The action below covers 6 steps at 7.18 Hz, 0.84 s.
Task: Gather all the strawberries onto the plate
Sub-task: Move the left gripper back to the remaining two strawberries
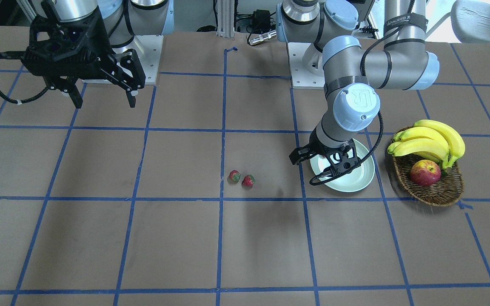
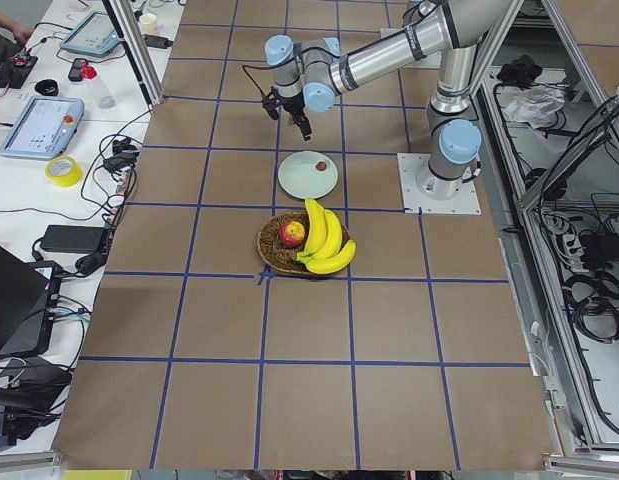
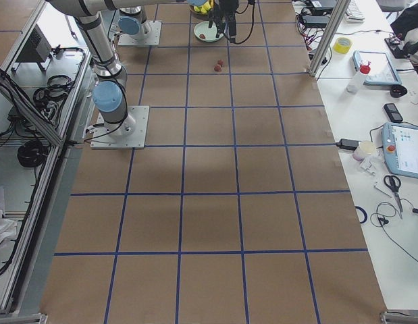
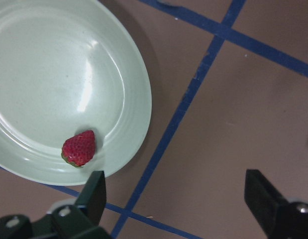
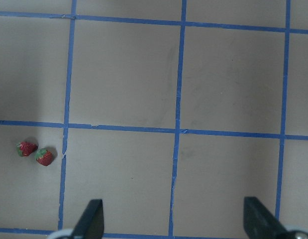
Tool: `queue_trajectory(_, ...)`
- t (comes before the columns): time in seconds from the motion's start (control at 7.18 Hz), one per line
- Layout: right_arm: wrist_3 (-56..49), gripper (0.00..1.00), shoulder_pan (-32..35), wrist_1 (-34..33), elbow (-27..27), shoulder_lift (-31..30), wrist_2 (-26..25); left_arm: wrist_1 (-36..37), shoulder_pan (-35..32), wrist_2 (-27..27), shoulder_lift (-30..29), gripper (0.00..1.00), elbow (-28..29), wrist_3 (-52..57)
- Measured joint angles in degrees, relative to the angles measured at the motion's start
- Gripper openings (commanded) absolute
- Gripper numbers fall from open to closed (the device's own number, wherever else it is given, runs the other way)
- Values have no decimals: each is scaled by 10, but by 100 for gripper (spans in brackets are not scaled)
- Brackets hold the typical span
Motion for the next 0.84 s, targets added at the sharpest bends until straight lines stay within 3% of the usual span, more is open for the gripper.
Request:
queue_trajectory(0.42,0,100,1,2,0,0,0,66,-35,-90,-24,98,-3,-191)
queue_trajectory(0.84,-1,100,1,5,0,0,0,145,-63,-108,-69,98,-3,-303)
